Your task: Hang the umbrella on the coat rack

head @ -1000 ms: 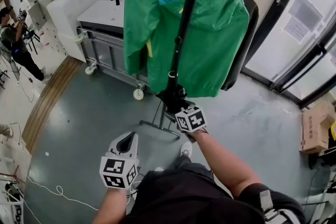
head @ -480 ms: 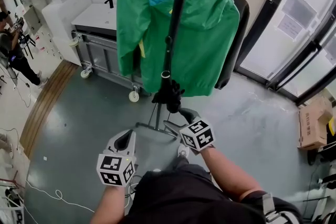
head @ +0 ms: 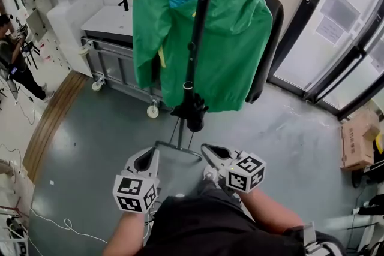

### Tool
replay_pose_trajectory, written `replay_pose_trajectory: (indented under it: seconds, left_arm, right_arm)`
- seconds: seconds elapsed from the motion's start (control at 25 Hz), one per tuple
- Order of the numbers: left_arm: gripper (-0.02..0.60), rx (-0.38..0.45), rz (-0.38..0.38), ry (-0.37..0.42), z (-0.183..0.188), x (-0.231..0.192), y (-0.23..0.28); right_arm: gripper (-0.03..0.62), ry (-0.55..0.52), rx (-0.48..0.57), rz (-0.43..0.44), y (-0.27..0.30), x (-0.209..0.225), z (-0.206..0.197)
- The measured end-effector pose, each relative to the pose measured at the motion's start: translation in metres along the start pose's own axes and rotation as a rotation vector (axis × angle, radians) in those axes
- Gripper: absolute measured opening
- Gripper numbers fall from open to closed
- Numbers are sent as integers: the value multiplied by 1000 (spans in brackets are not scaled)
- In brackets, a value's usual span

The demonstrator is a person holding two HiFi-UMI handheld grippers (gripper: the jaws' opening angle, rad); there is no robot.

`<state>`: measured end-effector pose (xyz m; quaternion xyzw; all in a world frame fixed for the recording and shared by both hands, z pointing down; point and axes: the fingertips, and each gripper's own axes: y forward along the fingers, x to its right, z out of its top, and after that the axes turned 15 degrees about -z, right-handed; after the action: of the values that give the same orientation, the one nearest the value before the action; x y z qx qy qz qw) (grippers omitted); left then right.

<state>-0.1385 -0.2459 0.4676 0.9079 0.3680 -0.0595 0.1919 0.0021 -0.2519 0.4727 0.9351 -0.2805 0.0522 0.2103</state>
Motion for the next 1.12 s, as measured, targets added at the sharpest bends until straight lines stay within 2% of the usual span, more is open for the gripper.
replay_pose_trajectory:
  seconds: [0.2, 0.52, 1.12]
  left_arm:
    - [15, -18, -24, 5, -6, 9, 0]
    - [15, -20, -53, 8, -7, 16, 2]
    - [15, -34, -80, 32, -4, 29, 9]
  right_arm:
    - [11, 55, -19, 4, -17, -2, -18]
    - [11, 13, -44, -19, -25, -4, -37]
    - [11, -2, -38, -36, -36, 3, -37]
